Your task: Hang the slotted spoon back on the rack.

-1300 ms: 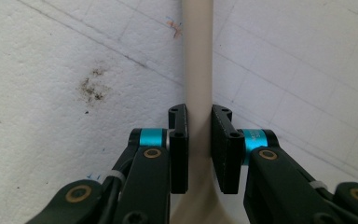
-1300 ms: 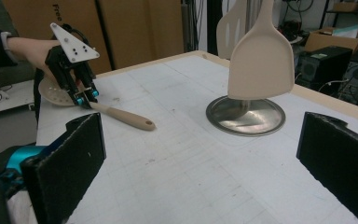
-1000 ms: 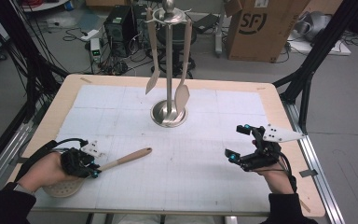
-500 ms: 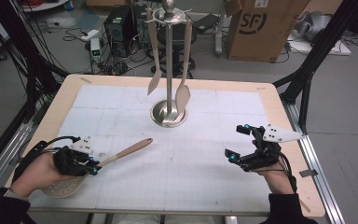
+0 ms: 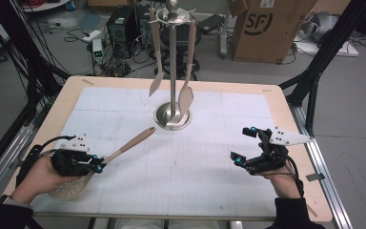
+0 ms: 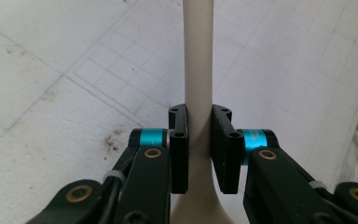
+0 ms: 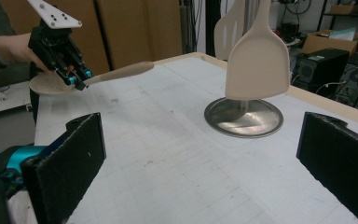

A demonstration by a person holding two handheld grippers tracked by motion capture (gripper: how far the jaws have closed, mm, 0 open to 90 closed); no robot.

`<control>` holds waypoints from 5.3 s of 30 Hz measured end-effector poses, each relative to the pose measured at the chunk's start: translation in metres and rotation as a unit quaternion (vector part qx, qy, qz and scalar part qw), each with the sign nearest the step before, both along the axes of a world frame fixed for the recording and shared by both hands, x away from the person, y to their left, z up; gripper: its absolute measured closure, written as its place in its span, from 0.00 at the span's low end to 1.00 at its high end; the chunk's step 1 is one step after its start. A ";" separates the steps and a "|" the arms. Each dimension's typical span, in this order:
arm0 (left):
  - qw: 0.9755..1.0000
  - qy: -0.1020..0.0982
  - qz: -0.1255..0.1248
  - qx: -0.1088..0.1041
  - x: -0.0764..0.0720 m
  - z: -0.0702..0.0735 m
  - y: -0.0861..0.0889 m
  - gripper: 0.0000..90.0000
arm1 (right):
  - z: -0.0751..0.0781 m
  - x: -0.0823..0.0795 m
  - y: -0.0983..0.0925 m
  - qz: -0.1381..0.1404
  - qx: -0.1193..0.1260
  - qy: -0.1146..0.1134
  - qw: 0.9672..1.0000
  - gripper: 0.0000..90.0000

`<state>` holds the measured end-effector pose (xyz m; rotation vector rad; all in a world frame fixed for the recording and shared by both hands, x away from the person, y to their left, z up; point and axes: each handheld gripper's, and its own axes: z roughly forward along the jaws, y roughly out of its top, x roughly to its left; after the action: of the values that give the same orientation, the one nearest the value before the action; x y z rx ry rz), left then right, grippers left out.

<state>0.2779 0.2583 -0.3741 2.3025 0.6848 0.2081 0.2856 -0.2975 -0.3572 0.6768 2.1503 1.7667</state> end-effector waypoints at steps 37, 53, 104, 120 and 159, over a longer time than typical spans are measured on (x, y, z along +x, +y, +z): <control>0.961 -0.137 0.124 -0.205 -0.006 0.018 -0.004 0.87 | 0.000 0.001 -0.001 -0.002 0.001 -0.001 1.000 0.00; 0.957 -0.151 0.103 -0.226 0.005 0.029 -0.018 0.87 | 0.001 0.000 -0.001 -0.001 0.003 -0.004 1.000 0.00; 0.950 -0.141 0.080 -0.268 0.050 0.078 -0.026 0.87 | 0.002 0.000 -0.002 0.004 0.008 -0.004 1.000 0.00; 0.946 -0.137 0.077 -0.283 0.071 0.091 -0.025 0.87 | 0.001 0.003 -0.008 -0.001 0.011 -0.003 1.000 0.00; 0.941 -0.134 0.074 -0.302 0.098 0.098 -0.042 0.87 | 0.002 0.002 -0.017 -0.009 0.026 -0.005 1.000 0.00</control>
<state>0.3762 0.2162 -0.2759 1.6015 0.6676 0.3248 0.2880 -0.3146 -0.3556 0.6982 2.0914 1.8187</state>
